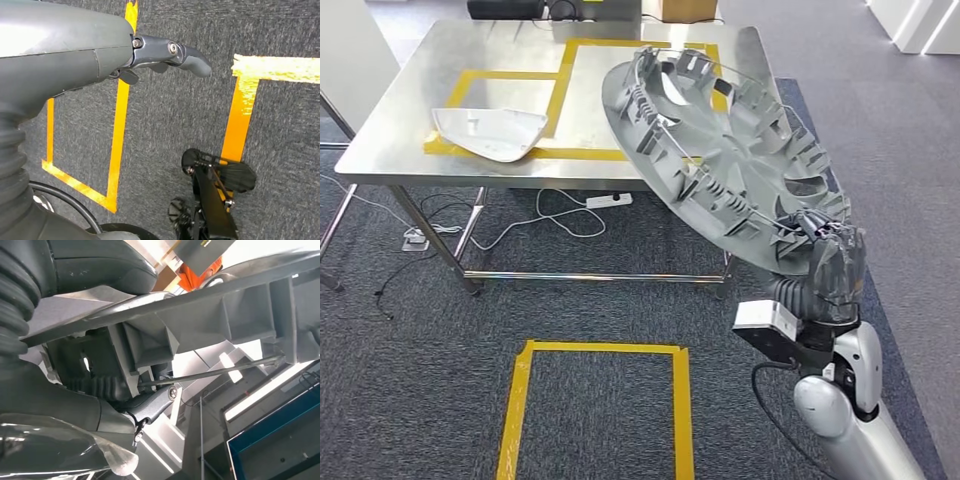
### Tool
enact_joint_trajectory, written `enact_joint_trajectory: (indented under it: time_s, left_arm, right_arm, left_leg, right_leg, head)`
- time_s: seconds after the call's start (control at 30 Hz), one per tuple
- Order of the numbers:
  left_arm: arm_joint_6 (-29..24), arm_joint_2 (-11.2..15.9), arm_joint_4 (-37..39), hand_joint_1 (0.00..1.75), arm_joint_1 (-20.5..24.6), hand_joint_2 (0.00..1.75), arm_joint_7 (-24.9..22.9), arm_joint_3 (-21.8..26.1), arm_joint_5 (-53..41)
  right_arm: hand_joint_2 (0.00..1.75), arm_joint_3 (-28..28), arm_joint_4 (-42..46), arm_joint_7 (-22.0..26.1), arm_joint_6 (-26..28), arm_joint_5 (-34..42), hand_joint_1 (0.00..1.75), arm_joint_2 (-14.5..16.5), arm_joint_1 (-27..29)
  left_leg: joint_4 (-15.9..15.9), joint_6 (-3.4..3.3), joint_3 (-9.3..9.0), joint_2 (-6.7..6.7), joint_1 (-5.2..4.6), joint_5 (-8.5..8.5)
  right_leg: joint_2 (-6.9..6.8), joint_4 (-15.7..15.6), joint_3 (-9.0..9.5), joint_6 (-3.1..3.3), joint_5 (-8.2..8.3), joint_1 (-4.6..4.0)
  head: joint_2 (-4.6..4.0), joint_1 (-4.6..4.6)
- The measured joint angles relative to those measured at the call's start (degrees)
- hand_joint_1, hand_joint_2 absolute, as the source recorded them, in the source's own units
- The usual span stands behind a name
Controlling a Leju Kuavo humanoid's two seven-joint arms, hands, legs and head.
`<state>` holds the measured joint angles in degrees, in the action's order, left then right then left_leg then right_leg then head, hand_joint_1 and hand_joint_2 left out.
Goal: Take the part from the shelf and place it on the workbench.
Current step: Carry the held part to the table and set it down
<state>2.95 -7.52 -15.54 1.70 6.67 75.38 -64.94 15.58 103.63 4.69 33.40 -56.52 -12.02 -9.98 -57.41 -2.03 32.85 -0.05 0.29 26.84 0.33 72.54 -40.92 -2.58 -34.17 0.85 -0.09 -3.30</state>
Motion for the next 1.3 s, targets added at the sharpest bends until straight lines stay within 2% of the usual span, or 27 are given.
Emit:
enact_joint_trajectory:
  time_s: [0.03,0.07,0.13,0.17,0.23,0.33,0.4,0.47,0.5,0.53,0.57,0.63,0.67,0.7,0.73,0.83,0.87,0.9,0.97,1.0,1.03,1.07,1.1,1.17,1.2,1.23,1.3]
  left_arm:
    - [0.1,0.0,0.0,0.00,0.0,1.75,0.0,0.0,0.0]
    - [0.1,-0.1,0.0,0.00,0.0,1.75,0.0,0.0,0.0]
    - [0.3,-0.1,0.0,0.00,0.0,1.75,0.0,0.0,0.0]
    - [0.3,-0.2,0.0,0.00,0.0,1.75,0.0,0.0,0.0]
    - [0.3,-0.1,0.0,0.00,0.0,1.75,0.0,0.1,0.0]
    - [0.3,-0.1,0.0,0.00,0.0,1.75,0.0,0.1,0.0]
    - [0.3,-0.1,0.0,0.00,0.1,1.75,0.0,0.2,0.0]
    - [0.3,-0.2,0.0,0.00,0.1,1.75,0.0,0.2,0.0]
    - [0.3,-0.2,0.0,0.00,0.0,1.75,0.0,0.2,0.0]
    - [0.3,-0.2,0.0,0.00,0.0,1.75,0.0,0.3,0.0]
    - [0.4,-0.2,0.0,0.00,-0.1,1.75,0.0,0.3,0.0]
    - [0.4,-0.1,0.0,0.00,-0.1,1.75,0.0,0.3,0.0]
    - [0.4,-0.1,0.0,0.00,-0.1,1.75,0.0,0.3,0.0]
    - [0.4,-0.1,0.0,0.00,0.0,1.75,0.0,0.4,0.0]
    - [0.4,-0.1,0.0,0.00,0.0,1.75,0.0,0.4,0.0]
    - [0.4,-0.1,0.0,0.00,-0.1,1.75,0.0,0.4,0.0]
    - [0.4,-0.1,0.0,0.00,0.0,1.75,0.0,0.4,0.0]
    - [0.4,-0.1,0.0,0.00,0.0,1.75,0.0,0.4,0.0]
    - [0.5,-0.1,0.0,0.00,0.1,1.75,0.0,0.5,0.0]
    - [0.5,-0.1,0.0,0.00,0.1,1.75,0.0,0.6,0.0]
    - [0.5,-0.1,0.0,0.00,0.1,1.75,0.0,0.7,-0.1]
    - [0.5,-0.1,0.0,0.00,0.0,1.75,0.0,0.8,-0.1]
    - [0.6,-0.1,0.0,0.00,0.0,1.75,0.0,0.9,-0.1]
    - [0.6,-0.2,0.0,0.00,0.0,1.75,0.0,0.9,-0.2]
    - [0.6,-0.2,0.0,0.00,0.0,1.75,0.0,1.0,-0.2]
    - [0.6,-0.2,0.0,0.00,0.1,1.75,0.0,1.0,-0.2]
    - [0.6,-0.2,0.0,0.00,0.1,1.75,0.0,1.0,-0.3]
  right_arm:
    - [1.75,0.0,-0.1,0.0,0.0,0.1,1.75,0.0,0.0]
    - [1.75,0.0,-0.2,0.0,0.0,0.1,1.75,0.0,0.0]
    - [1.75,0.0,-0.3,-0.1,0.0,0.2,1.75,0.0,0.0]
    - [1.75,0.0,-0.3,-0.1,0.0,0.2,1.75,0.0,0.0]
    - [1.75,0.1,-0.3,0.0,0.0,0.2,1.75,0.0,-0.1]
    - [1.75,0.2,-0.3,-0.1,0.0,0.2,1.75,0.0,0.0]
    - [1.75,0.2,-0.3,-0.1,-0.2,0.2,1.75,0.0,-0.1]
    - [1.75,0.2,-0.3,-0.1,-0.3,0.2,1.75,0.0,-0.1]
    - [1.75,0.3,-0.3,0.0,-0.4,0.2,1.75,0.0,0.0]
    - [1.75,0.3,-0.3,0.0,-0.4,0.2,1.75,0.0,0.0]
    - [1.75,0.3,-0.3,0.0,-0.4,0.2,1.75,0.0,0.0]
    - [1.75,0.3,-0.3,-0.1,-0.5,0.2,1.75,0.0,0.0]
    - [1.75,0.3,-0.3,-0.1,-0.5,0.2,1.75,0.0,0.0]
    - [1.75,0.3,-0.3,-0.1,-0.5,0.2,1.75,0.0,-0.1]
    - [1.75,0.4,-0.3,0.0,-0.5,0.2,1.75,0.0,-0.1]
    - [1.75,0.4,-0.3,0.0,-0.5,0.2,1.75,0.0,-0.1]
    - [1.75,0.4,-0.3,0.0,-0.5,0.2,1.75,0.0,-0.1]
    - [1.75,0.4,-0.3,-0.1,-0.5,0.2,1.75,0.0,-0.2]
    - [1.75,0.3,-0.3,0.0,-0.5,0.3,1.75,0.0,-0.2]
    - [1.75,0.3,-0.3,0.0,-0.5,0.3,1.75,0.0,-0.2]
    - [1.75,0.3,-0.3,0.0,-0.5,0.3,1.75,0.0,-0.1]
    - [1.75,0.3,-0.3,0.0,-0.5,0.3,1.75,0.0,-0.1]
    - [1.75,0.3,-0.3,0.0,-0.5,0.3,1.75,0.0,0.0]
    - [1.75,0.4,-0.4,0.0,-0.5,0.3,1.75,0.0,-0.1]
    - [1.75,0.4,-0.4,0.0,-0.5,0.3,1.75,0.0,-0.2]
    - [1.75,0.4,-0.4,0.1,-0.5,0.3,1.75,0.0,-0.3]
    - [1.75,0.4,-0.4,0.1,-0.6,0.3,1.75,0.0,-0.4]
  left_leg:
    - [0.0,-0.02,-0.03,0.01,-0.01,0.05]
    - [-0.1,0.00,-0.07,-0.01,0.01,0.11]
    - [-0.3,0.26,-0.17,-0.05,0.02,0.36]
    - [-0.5,0.50,-0.09,-0.07,-0.09,0.53]
    - [-0.8,1.02,0.12,-0.06,-0.29,0.68]
    - [-1.3,1.71,0.24,0.01,-0.26,1.18]
    - [-5.1,2.30,1.85,-0.02,-0.15,3.53]
    - [-12.8,2.64,5.51,-0.04,-0.03,6.87]
    - [-16.0,2.71,7.17,-0.04,0.01,7.76]
    - [-17.5,2.71,8.07,-0.04,0.02,7.60]
    - [-16.7,2.61,7.90,-0.04,0.02,6.28]
    - [-9.6,2.16,5.01,-0.08,-0.01,1.82]
    - [-5.8,1.91,3.34,-0.11,-0.09,0.26]
    - [-3.1,1.71,2.17,-0.12,-0.18,-0.51]
    - [-1.7,1.53,1.60,-0.13,-0.30,-0.55]
    - [-0.8,0.90,1.21,-0.10,-0.26,-0.24]
    - [-0.6,0.59,1.01,-0.09,-0.12,-0.29]
    - [-0.3,0.28,0.82,-0.08,0.03,-0.34]
    - [-0.3,-0.10,0.71,-0.07,0.05,-0.17]
    - [-0.3,-0.19,0.64,-0.07,0.04,-0.05]
    - [-0.4,-0.23,0.51,-0.08,0.03,0.10]
    - [-0.4,-0.21,0.30,-0.09,0.04,0.30]
    - [-0.4,-0.11,-0.01,-0.12,0.06,0.56]
    - [-0.6,0.31,-0.53,-0.17,-0.04,1.22]
    - [-0.8,0.59,-0.60,-0.17,-0.15,1.50]
    - [-0.9,0.87,-0.59,-0.15,-0.25,1.67]
    - [-0.9,1.37,-0.62,-0.10,-0.31,1.87]
  right_leg:
    - [-0.02,0.9,-0.52,-0.09,0.36,0.01]
    - [-0.05,-0.6,0.09,-0.10,1.76,0.03]
    - [-0.34,-7.9,3.57,0.05,5.39,0.04]
    - [-0.46,-11.3,5.33,0.21,6.42,-0.03]
    - [-0.54,-14.2,6.96,0.61,6.60,-0.21]
    - [-0.40,-14.4,7.19,1.52,6.65,-0.11]
    - [-0.44,-14.7,7.43,2.21,6.68,0.12]
    - [-0.43,-14.7,7.54,2.58,6.53,0.07]
    - [-0.40,-14.7,7.63,2.64,6.46,0.04]
    - [-0.35,-14.7,7.76,2.70,6.38,0.02]
    - [-0.27,-14.7,7.95,2.70,6.27,0.00]
    - [-0.12,-14.7,8.43,2.57,6.01,-0.02]
    - [-0.04,-14.6,8.56,2.39,5.83,-0.13]
    - [0.03,-14.6,8.56,2.16,5.71,-0.21]
    - [0.09,-14.6,8.49,1.86,5.63,-0.25]
    - [0.09,-14.6,8.34,0.83,5.33,-0.20]
    - [0.06,-13.6,7.87,0.54,4.69,-0.19]
    - [0.02,-11.5,6.77,0.29,3.56,-0.17]
    - [-0.01,-4.1,2.85,-0.10,0.41,-0.08]
    - [-0.02,-0.6,0.78,-0.26,-0.64,-0.03]
    - [-0.03,1.4,-0.60,-0.38,-0.73,0.00]
    - [-0.06,1.2,-0.88,-0.43,0.40,0.02]
    - [-0.11,-1.3,-0.04,-0.41,2.54,0.06]
    - [-0.42,-9.1,3.41,-0.20,6.66,0.01]
    - [-0.51,-12.0,4.87,0.07,7.51,-0.05]
    - [-0.54,-13.5,5.69,0.36,7.56,-0.13]
    - [-0.34,-14.0,6.10,1.07,6.96,-0.21]
  head:
    - [0.00,-0.03]
    - [0.00,-0.02]
    - [0.00,-0.02]
    - [0.00,-0.01]
    - [0.00,0.07]
    - [0.00,0.17]
    - [0.00,0.38]
    - [0.00,0.58]
    - [0.00,0.59]
    - [0.00,0.60]
    - [0.00,0.61]
    - [0.00,0.60]
    - [0.00,0.60]
    - [0.00,0.58]
    - [0.00,0.57]
    - [0.00,0.54]
    - [0.00,0.44]
    - [0.00,0.34]
    - [0.00,0.15]
    - [0.00,0.15]
    - [0.00,0.14]
    - [0.00,0.13]
    - [0.00,0.13]
    - [0.00,0.13]
    - [0.00,0.16]
    - [0.00,0.24]
    - [0.00,0.41]
